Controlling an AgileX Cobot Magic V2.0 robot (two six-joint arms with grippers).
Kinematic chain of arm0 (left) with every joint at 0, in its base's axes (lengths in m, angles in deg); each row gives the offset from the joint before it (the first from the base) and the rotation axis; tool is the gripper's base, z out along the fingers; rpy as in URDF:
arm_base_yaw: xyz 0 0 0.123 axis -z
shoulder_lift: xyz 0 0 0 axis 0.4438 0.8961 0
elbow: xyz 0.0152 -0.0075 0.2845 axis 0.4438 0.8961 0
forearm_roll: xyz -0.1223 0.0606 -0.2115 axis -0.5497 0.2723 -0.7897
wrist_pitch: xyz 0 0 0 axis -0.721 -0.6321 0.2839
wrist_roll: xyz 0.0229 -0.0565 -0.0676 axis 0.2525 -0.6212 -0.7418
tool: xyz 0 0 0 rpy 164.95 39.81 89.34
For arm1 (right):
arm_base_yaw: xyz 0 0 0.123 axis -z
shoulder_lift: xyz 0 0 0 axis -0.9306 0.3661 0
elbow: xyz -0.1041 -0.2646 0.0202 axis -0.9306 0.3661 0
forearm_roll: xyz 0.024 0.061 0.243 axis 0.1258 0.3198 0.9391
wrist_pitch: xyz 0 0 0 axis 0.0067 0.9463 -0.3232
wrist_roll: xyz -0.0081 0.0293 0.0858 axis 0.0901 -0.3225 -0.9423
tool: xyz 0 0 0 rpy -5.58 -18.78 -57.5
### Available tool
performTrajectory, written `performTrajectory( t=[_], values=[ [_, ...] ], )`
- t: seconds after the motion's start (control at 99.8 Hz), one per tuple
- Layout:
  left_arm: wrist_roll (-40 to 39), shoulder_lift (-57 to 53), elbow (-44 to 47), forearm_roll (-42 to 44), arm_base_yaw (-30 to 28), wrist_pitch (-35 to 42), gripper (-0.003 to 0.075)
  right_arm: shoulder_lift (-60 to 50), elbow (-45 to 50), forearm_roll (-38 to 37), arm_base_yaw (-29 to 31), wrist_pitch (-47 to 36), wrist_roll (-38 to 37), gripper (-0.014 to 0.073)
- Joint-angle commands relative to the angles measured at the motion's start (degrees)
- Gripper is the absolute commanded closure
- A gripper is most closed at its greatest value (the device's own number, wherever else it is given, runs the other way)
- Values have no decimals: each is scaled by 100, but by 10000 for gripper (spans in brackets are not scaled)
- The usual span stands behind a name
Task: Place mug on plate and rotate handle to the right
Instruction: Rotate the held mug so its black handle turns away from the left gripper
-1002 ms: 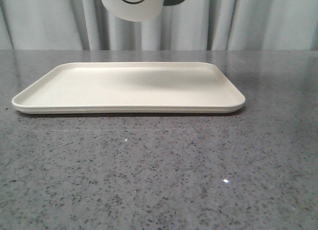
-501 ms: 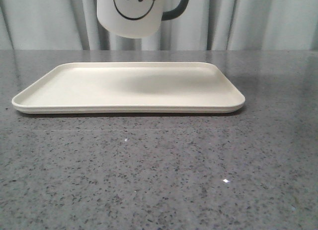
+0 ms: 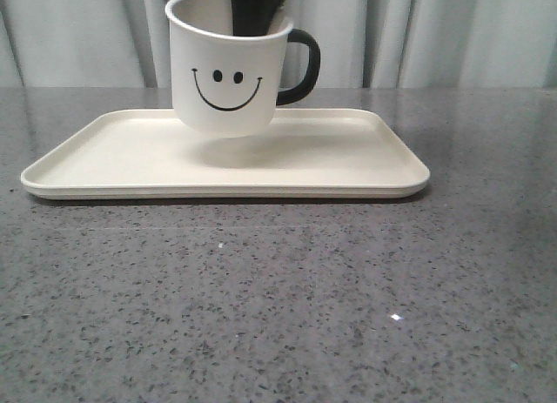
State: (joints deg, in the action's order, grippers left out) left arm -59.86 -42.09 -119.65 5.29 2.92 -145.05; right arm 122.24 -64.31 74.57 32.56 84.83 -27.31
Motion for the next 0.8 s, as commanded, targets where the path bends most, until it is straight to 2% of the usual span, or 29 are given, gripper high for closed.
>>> performTrajectory(
  t=[0.0, 0.24, 0.791],
  values=[
    [-62, -3, -118, 198, 22, 319, 740, -320, -130, -2, 39, 302, -41, 713],
    [-62, -3, -118, 198, 22, 319, 740, -298, -130, -4, 249, 365, -294, 713],
    [-62, -3, -118, 198, 22, 319, 740, -97, -60, 126, 257, 404, -313, 713]
  ],
)
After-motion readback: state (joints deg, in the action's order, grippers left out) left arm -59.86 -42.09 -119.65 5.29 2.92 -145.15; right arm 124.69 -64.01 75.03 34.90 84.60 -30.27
